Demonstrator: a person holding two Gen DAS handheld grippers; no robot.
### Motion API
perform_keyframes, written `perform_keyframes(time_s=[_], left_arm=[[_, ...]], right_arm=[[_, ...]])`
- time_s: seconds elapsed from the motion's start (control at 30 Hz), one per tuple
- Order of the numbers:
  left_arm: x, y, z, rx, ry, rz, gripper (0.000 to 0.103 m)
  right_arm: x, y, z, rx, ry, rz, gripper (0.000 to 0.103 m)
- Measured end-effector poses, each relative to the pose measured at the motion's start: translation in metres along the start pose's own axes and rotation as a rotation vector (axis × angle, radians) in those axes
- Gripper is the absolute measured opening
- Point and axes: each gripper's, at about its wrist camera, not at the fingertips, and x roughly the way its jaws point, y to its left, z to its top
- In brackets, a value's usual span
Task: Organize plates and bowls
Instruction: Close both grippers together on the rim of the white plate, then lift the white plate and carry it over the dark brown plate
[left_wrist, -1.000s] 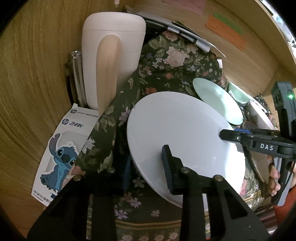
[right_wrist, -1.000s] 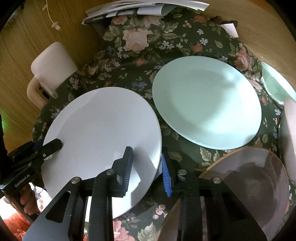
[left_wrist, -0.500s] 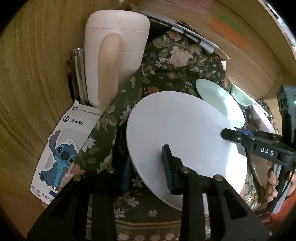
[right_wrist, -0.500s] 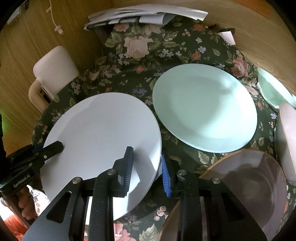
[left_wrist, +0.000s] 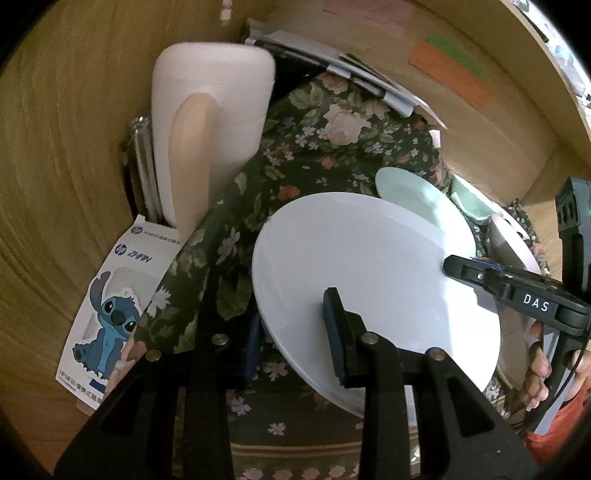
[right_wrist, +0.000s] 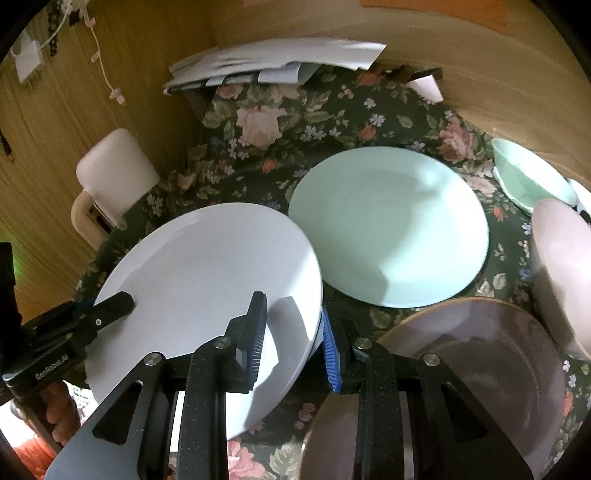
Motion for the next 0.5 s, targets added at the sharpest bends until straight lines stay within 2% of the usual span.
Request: perform_keyframes(time_s=[0.5], left_arm=[[-0.016,-0.037,0.011,0.076,-0.051,-0.057,0.032]], right_arm=[[-0.045,-0.031,-0.01,0.011,-0.11,-0.024,0.026]])
